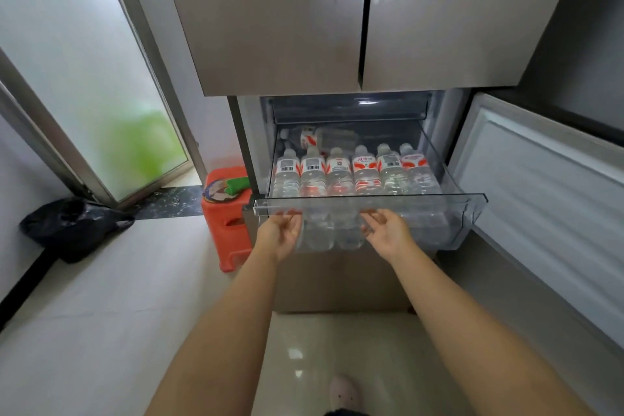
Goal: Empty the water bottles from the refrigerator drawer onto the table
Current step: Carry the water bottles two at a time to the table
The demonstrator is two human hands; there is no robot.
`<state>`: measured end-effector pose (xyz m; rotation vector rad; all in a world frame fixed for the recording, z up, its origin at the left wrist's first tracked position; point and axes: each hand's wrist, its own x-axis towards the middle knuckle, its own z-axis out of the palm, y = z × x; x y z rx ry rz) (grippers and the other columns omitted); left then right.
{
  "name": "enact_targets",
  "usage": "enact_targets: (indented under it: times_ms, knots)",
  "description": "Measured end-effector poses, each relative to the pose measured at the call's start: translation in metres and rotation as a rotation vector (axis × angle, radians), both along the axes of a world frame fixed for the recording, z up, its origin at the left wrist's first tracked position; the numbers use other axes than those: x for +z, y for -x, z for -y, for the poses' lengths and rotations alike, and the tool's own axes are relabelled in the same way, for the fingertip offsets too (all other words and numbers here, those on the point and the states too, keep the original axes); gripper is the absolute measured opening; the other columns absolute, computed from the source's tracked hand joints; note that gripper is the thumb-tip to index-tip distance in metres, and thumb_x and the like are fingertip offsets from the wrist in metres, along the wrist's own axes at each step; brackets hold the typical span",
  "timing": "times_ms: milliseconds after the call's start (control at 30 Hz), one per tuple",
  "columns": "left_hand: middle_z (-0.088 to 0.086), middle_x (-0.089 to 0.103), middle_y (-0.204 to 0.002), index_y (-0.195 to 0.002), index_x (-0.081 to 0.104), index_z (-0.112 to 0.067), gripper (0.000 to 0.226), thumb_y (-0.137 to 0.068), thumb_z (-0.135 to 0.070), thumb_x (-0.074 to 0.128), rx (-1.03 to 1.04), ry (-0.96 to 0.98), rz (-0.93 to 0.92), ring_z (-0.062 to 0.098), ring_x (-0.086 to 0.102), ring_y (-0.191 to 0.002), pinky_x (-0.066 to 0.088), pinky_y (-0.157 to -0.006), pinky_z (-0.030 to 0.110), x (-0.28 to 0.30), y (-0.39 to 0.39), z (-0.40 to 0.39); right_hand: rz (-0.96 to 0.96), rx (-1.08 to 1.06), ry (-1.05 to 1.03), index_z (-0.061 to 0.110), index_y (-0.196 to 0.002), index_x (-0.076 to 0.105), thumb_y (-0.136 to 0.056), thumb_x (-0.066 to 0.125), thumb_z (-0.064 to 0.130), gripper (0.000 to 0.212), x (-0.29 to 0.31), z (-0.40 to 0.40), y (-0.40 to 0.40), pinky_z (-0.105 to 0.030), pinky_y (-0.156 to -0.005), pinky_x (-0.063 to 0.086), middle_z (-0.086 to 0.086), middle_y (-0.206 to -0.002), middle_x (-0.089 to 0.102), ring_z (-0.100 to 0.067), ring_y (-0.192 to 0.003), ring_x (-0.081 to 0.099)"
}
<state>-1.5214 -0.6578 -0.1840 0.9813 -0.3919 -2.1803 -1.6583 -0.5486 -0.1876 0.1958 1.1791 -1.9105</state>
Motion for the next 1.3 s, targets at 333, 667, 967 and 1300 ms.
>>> enact_targets:
  times_ms: [333, 667, 967, 1300]
  knots:
    - [0.007, 0.062, -0.067, -0.078, 0.052, -0.007, 0.023, -0.097, -0.010, 0.041, -0.507, 0.468, 0.774, 0.018, 0.062, -0.052, 0.043, -0.059, 0.027, 0.065, -0.021, 0.047, -0.786, 0.852, -0.783, 0.005, -0.119, 0.052, -0.097, 0.044, 0.033, 0.037, 0.070, 0.034, 0.004, -0.028, -0.062, 0.047, -0.007, -0.079, 0.057, -0.018, -0.066, 0.057]
    - [0.014, 0.062, -0.121, -0.119, 0.057, -0.004, 0.031, -0.095, -0.018, 0.044, -0.876, 1.315, 1.606, 0.030, 0.060, -0.110, 0.051, -0.092, 0.037, 0.046, 0.062, 0.121, -1.501, 0.800, -0.961, 0.012, -0.084, 0.057, -0.092, 0.049, 0.019, 0.014, 0.049, 0.178, 0.060, -0.028, -0.066, 0.043, -0.010, -0.096, 0.057, -0.027, -0.093, 0.062]
    - [0.010, 0.058, -0.123, -0.122, 0.058, -0.009, 0.033, -0.096, -0.018, 0.041, -0.901, 1.388, 1.732, 0.030, 0.060, -0.110, 0.054, -0.089, 0.039, 0.015, 0.088, 0.168, -1.265, 0.911, -0.981, 0.014, -0.111, 0.059, -0.093, 0.047, 0.033, 0.029, 0.007, 0.265, 0.103, -0.030, -0.080, 0.047, -0.009, -0.107, 0.063, -0.023, -0.098, 0.061]
    - [0.016, 0.061, -0.121, -0.118, 0.058, -0.001, 0.028, -0.097, -0.012, 0.042, -1.020, 1.339, 1.746, 0.030, 0.060, -0.112, 0.049, -0.094, 0.036, 0.022, 0.135, 0.195, -1.023, 0.659, -0.617, 0.013, -0.097, 0.055, -0.091, 0.055, 0.020, 0.010, 0.055, 0.220, 0.107, -0.025, -0.066, 0.044, -0.008, -0.092, 0.059, -0.018, -0.078, 0.058]
